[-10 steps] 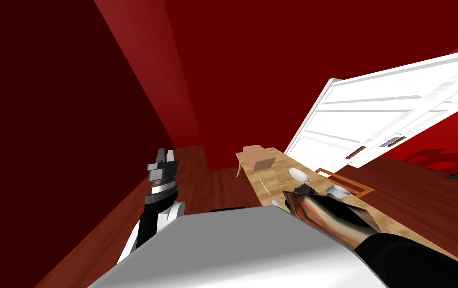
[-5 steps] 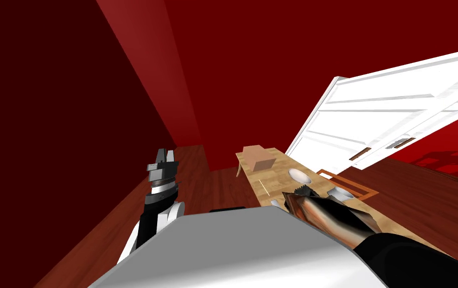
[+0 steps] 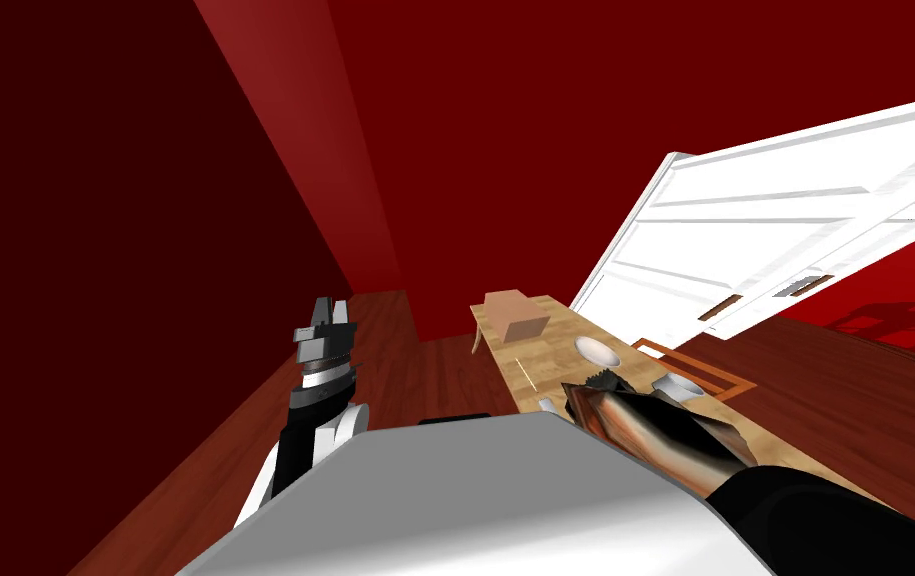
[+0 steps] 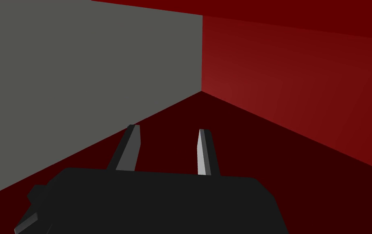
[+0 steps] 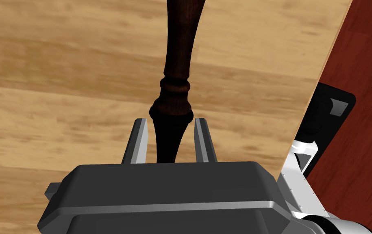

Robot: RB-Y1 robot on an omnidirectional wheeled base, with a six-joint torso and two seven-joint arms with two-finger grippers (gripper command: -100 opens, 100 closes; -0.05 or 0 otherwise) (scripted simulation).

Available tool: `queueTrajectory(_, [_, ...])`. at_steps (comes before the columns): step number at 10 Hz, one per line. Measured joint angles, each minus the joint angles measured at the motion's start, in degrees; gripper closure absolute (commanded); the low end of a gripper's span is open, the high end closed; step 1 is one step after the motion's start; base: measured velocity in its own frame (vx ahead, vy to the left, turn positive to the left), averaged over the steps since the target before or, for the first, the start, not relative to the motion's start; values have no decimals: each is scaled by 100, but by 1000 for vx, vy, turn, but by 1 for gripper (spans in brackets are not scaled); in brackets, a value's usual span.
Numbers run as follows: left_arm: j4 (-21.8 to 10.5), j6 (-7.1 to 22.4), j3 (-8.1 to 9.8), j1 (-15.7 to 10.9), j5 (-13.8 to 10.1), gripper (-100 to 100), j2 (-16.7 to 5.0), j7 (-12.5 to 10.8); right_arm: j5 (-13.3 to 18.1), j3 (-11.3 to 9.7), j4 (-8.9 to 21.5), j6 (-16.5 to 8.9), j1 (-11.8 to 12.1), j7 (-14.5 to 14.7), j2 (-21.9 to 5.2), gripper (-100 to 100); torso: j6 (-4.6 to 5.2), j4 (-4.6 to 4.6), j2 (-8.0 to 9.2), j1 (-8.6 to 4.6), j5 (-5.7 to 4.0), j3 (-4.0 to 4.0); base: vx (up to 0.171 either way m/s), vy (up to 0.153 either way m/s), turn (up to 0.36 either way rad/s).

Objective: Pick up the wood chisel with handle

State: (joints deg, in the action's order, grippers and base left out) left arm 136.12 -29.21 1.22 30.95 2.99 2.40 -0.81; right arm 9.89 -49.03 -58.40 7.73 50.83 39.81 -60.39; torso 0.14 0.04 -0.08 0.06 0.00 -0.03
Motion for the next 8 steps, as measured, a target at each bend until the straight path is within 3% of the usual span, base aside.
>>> queueTrajectory(1, [0,0,0,0,0,0,0,0,0,1,0,-1,-1,0,0,100,0,-1,0,0,0,0,0,0,0])
queueTrajectory(2, [0,0,0,0,0,0,0,0,-1,1,0,-1,-1,-1,1,0,0,-1,0,1,1,-1,0,0,0])
queueTrajectory(3, [0,0,0,0,0,0,0,0,-1,1,0,-1,-1,-1,1,100,0,-1,-1,1,1,-1,31,42,-56])
queueTrajectory(7, [0,0,0,0,0,0,0,0,-118,34,-90,196,117,4,-358,100,1,-7,-16,28,10,-11,25,48,-29])
queueTrajectory(8, [0,0,0,0,0,0,0,0,-121,35,-94,206,121,4,-368,0,1,-5,-11,20,8,-8,2,5,0])
